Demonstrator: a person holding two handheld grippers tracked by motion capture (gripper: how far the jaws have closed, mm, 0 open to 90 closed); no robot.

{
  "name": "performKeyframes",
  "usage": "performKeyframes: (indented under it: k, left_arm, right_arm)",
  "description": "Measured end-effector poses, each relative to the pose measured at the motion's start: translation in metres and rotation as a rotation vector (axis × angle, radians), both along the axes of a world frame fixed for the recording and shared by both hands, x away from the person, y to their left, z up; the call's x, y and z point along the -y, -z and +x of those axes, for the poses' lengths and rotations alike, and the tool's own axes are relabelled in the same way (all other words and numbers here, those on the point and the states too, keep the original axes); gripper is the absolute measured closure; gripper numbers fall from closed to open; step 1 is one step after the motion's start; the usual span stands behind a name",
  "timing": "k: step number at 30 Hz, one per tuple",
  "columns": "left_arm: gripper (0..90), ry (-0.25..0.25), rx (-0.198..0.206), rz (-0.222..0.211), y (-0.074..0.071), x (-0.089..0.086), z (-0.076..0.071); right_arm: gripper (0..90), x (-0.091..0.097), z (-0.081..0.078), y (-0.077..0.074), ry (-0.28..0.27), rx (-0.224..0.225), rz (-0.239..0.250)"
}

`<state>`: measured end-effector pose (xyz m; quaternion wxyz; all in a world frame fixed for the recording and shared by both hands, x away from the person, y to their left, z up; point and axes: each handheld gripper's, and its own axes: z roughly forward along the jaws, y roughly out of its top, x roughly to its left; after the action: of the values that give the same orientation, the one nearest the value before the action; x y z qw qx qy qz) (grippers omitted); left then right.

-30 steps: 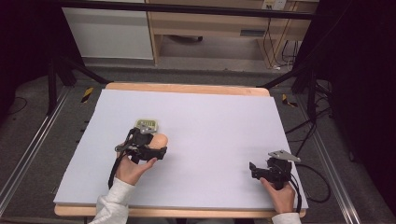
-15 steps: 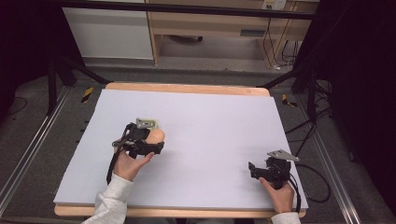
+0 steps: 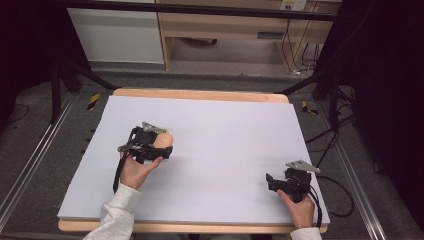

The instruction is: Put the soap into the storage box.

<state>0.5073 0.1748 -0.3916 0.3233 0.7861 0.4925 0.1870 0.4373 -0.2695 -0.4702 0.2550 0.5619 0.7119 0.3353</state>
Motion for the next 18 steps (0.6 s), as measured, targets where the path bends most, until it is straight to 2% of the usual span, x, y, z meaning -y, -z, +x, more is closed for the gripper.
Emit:
performKeyframes:
  k: [18]
  left_arm:
    - [31.7,-0.055,-0.009,0.001,0.006,-0.015,0.021]
  right_arm:
    - [6.3,-0.001,0.001,0.0,-0.006,-0.002,-0.003]
